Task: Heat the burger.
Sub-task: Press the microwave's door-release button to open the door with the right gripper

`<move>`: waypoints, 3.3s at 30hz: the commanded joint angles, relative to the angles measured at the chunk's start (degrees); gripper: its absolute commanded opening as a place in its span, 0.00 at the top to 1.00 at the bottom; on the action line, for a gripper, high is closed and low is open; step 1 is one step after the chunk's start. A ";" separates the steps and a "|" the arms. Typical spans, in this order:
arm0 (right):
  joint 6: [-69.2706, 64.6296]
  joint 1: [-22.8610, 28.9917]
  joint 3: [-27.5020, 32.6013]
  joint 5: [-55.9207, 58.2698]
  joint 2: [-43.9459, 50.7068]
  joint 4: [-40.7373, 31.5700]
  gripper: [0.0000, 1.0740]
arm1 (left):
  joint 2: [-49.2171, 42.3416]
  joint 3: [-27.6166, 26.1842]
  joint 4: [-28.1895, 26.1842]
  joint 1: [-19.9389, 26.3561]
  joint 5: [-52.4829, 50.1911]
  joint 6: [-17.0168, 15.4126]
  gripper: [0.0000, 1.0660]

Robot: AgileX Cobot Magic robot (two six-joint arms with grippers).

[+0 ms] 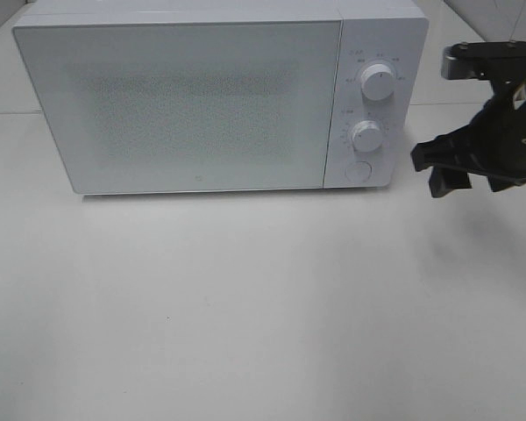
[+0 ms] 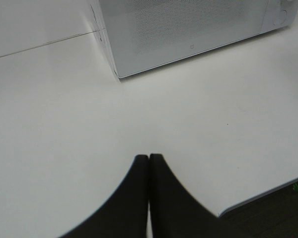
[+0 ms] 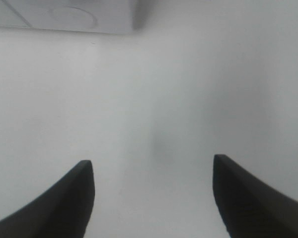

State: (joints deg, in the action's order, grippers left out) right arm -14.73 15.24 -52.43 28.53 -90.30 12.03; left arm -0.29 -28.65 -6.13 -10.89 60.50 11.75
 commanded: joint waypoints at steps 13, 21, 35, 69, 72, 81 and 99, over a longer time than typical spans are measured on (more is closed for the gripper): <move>1.09 -3.15 0.23 13.12 13.75 -2.12 0.40 | -0.52 0.11 -0.23 0.06 -0.86 -0.34 1.00; 1.09 -3.15 9.51 17.30 28.82 -2.52 0.40 | -0.52 0.11 -0.23 0.06 -0.86 -0.34 1.00; 4.41 -3.15 22.35 25.90 53.46 -3.67 0.41 | -0.52 0.11 -0.23 0.06 -0.86 -0.34 1.00; 16.16 -3.15 23.78 28.82 92.02 -10.94 0.41 | -0.46 0.11 -0.34 0.06 -0.86 -0.34 1.00; 16.16 -3.15 23.78 28.82 92.02 -10.94 0.41 | -0.46 0.11 -0.34 0.06 -0.86 -0.34 1.00; 16.10 -3.15 23.78 28.71 92.02 -11.46 0.41 | -0.46 0.11 -0.34 0.06 -0.86 -0.34 1.00; 17.25 -3.15 22.17 6.47 67.67 -12.03 0.41 | -0.46 0.11 -0.34 0.06 -0.86 -0.34 1.00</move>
State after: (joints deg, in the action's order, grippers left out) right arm 1.89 12.32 -30.02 37.18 -22.06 0.00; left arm -0.29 -28.65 -6.13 -10.89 60.50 11.75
